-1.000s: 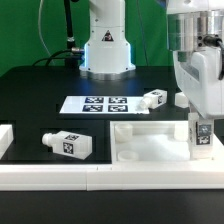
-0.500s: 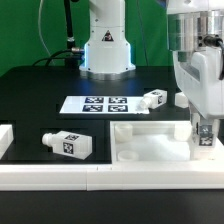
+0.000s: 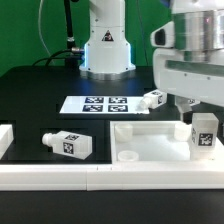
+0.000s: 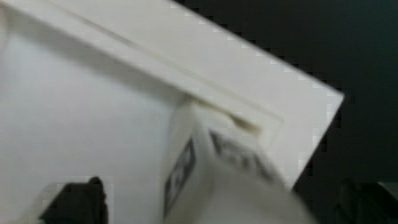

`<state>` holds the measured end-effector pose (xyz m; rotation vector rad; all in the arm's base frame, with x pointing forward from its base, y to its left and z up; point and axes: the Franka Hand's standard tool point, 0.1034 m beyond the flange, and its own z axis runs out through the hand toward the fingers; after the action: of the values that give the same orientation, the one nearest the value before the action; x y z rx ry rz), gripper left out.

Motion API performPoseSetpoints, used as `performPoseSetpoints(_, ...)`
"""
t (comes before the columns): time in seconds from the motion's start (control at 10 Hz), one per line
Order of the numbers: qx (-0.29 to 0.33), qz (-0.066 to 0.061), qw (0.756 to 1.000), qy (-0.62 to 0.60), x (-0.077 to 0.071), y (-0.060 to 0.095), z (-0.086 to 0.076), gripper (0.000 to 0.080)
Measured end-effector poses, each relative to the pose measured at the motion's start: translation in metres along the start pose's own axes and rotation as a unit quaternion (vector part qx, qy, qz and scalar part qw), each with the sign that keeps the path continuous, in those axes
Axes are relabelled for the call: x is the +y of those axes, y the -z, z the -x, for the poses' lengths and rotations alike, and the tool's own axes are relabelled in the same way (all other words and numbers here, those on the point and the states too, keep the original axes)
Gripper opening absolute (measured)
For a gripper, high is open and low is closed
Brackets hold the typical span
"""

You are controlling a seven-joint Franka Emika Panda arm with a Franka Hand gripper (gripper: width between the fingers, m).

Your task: Assemble one leg

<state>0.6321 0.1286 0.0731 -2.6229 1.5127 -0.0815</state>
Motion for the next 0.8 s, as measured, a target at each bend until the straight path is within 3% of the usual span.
performPoseSetpoints(0.3, 0.003, 0.003, 0.991, 0.132, 0.001, -0.001, -0.002, 0.0649)
performPoseSetpoints(0.6, 0.014, 0.017, 0.937, 0.348, 0.002, -0.004, -0.009, 0.0649)
performPoseSetpoints(0.8, 0.013, 0.017, 0.930, 0.367, 0.003, -0.004, -0.010, 0.0628)
